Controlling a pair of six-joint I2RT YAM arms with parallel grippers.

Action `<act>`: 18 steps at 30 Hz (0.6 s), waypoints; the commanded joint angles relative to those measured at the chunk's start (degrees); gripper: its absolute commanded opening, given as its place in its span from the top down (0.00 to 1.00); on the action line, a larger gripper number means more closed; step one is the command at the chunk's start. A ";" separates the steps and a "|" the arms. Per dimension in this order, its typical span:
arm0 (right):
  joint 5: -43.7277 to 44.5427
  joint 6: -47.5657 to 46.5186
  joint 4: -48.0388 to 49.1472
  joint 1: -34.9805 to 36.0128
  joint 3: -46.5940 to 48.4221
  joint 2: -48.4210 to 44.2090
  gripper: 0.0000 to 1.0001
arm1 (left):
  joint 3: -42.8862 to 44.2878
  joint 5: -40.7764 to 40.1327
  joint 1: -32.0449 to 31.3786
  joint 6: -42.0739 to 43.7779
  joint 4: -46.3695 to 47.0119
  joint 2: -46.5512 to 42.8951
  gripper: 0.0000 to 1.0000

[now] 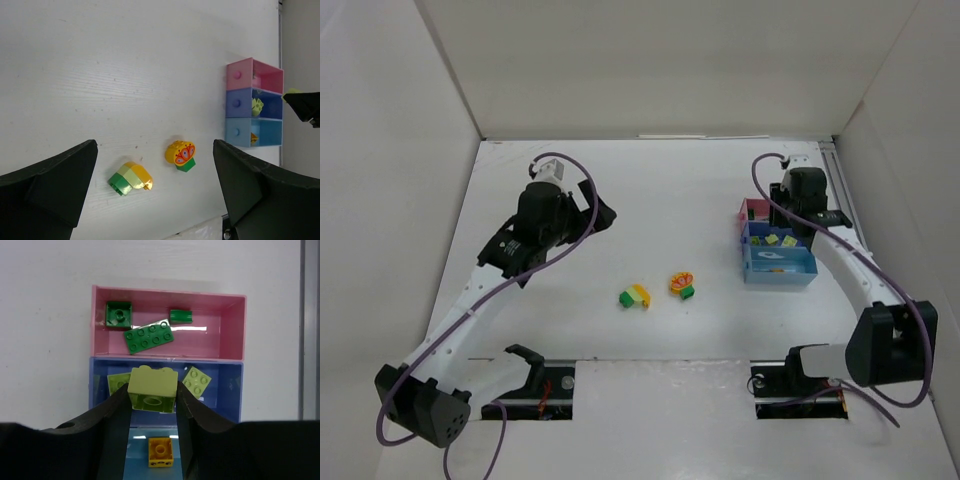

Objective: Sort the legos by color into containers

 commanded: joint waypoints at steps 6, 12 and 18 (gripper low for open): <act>4.53 0.40 2.32 -0.97 10.46 6.61 0.93 | 3.11 -2.37 0.07 1.99 3.76 -0.12 0.00; 5.68 0.40 0.91 -0.97 13.82 12.86 0.93 | 3.64 -3.59 0.07 3.04 3.76 1.64 0.00; 5.68 -0.12 1.43 -1.58 13.82 14.00 0.93 | 4.17 -2.99 0.07 3.66 6.13 3.31 0.00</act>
